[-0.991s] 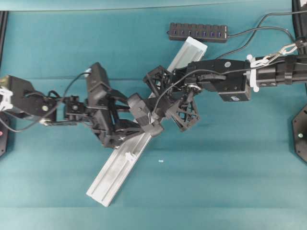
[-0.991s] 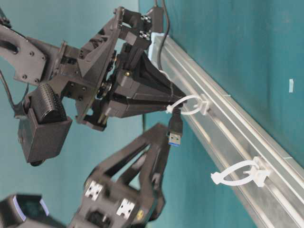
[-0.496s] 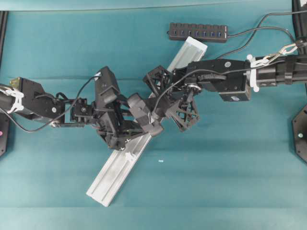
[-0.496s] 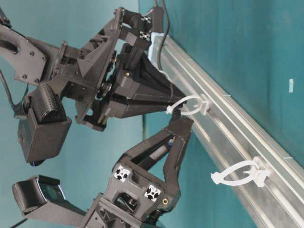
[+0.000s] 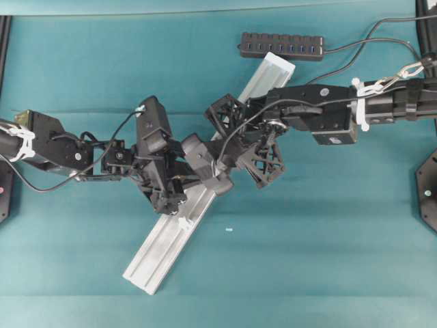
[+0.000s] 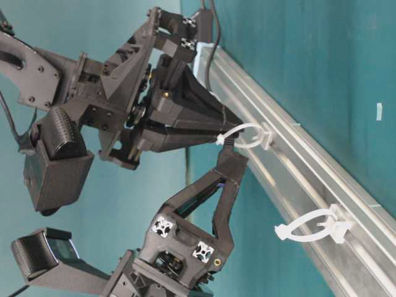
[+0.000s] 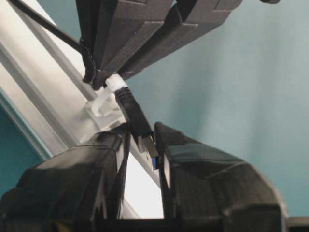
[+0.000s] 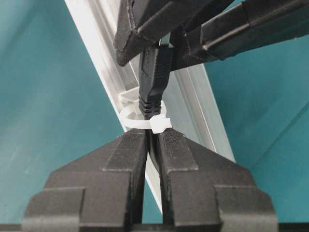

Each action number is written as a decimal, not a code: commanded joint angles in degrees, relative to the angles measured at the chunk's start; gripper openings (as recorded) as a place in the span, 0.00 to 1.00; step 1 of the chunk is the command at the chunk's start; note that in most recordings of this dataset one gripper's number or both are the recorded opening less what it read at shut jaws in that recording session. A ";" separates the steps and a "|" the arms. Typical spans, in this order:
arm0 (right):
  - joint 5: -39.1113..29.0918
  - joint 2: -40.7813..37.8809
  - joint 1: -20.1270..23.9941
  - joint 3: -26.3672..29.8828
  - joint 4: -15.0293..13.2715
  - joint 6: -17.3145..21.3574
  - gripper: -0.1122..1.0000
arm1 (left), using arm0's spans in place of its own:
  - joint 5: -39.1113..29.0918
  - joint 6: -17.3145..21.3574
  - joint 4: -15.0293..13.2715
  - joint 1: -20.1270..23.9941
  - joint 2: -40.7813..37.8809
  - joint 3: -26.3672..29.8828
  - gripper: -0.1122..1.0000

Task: Pass the USB cable through three rings with both arms.
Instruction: 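Grasp the plug with the left gripper past the second ring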

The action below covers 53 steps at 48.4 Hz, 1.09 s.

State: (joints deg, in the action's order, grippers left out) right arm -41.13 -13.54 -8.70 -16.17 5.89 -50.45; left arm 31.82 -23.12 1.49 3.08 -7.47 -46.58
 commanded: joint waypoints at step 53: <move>2.99 7.29 -0.53 -4.13 -0.09 20.13 0.88 | -2.72 -5.98 0.09 -4.13 4.75 -2.11 0.21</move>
State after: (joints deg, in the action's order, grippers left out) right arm -39.02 -7.12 -9.67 -20.65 5.89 -31.11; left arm 30.32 -27.95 1.32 0.35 -5.45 -49.04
